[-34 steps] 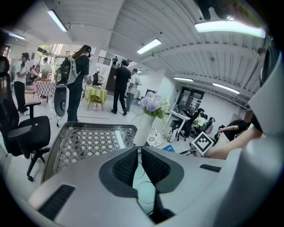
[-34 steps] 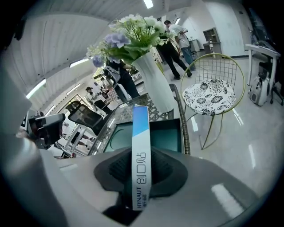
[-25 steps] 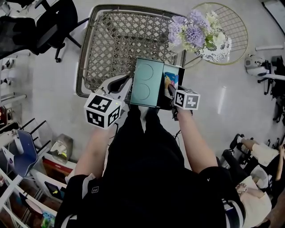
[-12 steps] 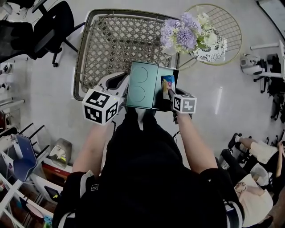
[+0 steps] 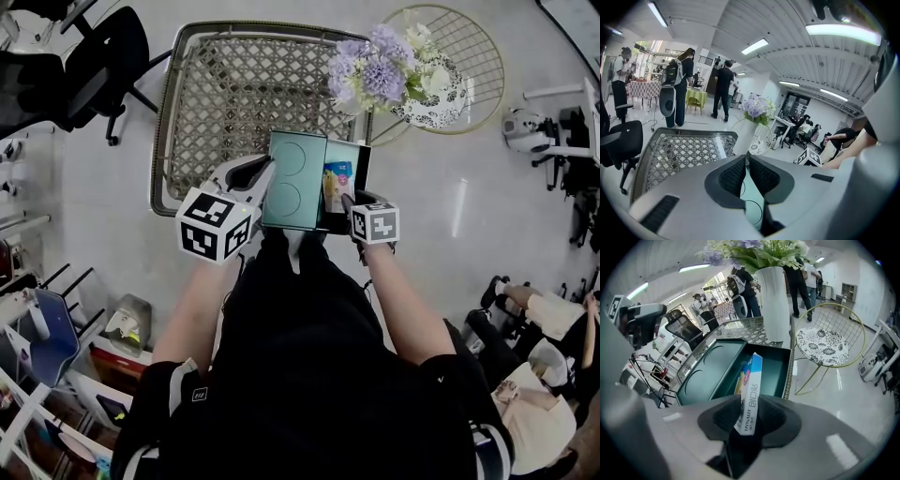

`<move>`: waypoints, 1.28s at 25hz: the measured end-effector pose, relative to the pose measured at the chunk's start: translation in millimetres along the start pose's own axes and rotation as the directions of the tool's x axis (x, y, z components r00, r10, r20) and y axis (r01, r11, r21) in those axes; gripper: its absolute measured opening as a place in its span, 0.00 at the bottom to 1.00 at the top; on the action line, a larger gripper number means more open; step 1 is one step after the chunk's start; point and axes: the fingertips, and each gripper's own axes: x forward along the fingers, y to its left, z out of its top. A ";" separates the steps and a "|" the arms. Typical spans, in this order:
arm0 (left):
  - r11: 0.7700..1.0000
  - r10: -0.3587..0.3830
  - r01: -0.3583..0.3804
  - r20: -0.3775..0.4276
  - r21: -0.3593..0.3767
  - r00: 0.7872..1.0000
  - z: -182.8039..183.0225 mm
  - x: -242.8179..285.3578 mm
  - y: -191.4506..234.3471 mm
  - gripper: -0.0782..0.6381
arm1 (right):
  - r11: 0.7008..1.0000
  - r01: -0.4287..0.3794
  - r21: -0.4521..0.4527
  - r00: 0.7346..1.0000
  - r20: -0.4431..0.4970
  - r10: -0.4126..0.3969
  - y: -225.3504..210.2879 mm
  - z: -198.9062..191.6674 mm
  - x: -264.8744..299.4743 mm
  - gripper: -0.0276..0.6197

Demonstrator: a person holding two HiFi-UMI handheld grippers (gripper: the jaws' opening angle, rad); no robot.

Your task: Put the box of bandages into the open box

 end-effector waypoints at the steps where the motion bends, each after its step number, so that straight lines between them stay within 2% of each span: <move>1: 1.000 0.001 -0.001 0.000 0.000 1.000 0.6 -0.2 0.3 0.15 | 1.000 0.004 -0.016 1.000 0.000 -0.004 1.4 1.5 0.3 0.24; 4: 1.000 0.006 -0.006 0.003 -0.001 1.000 1.4 -1.3 1.3 0.15 | 0.999 0.013 -0.031 1.000 0.004 -0.013 -1.5 3.8 -1.5 0.26; 8: 1.000 0.018 -0.018 0.014 -0.002 1.000 3.1 -3.4 2.8 0.15 | 1.000 0.012 0.002 1.000 0.015 -0.012 -11.7 1.8 -7.7 0.26; 12: 0.999 0.044 -0.044 0.051 -0.004 0.998 18.1 -9.3 5.9 0.15 | 0.999 0.017 0.044 0.998 0.066 -0.020 -24.8 9.3 -23.1 0.26; 15: 0.998 0.056 -0.058 0.079 0.018 0.995 33.7 -14.5 0.2 0.15 | 0.997 0.015 0.072 0.993 0.115 -0.023 -35.3 20.0 -38.3 0.26; 18: 0.995 0.056 -0.064 0.096 0.076 0.994 52.0 -19.2 -12.8 0.15 | 0.998 0.001 0.070 0.982 0.187 -0.014 -42.5 40.8 -56.8 0.26; 21: 0.989 0.063 -0.079 0.130 0.126 0.990 75.5 -26.3 -23.8 0.15 | 1.000 0.003 0.003 0.962 0.273 -0.004 -44.6 70.8 -77.3 0.26; 27: 0.981 0.087 -0.121 0.208 0.155 0.974 106.2 -44.3 -48.7 0.15 | 0.995 -0.008 -0.096 0.907 0.419 0.048 -38.1 120.8 -121.0 0.26; 30: 0.975 0.103 -0.146 0.239 0.167 0.965 116.4 -53.1 -59.3 0.15 | 0.991 -0.018 -0.133 0.872 0.483 0.081 -33.5 145.0 -144.3 0.26; 32: 0.971 0.117 -0.166 0.266 0.170 0.957 122.4 -60.0 -63.9 0.15 | 0.987 -0.025 -0.157 0.840 0.532 0.106 -27.7 160.9 -163.3 0.26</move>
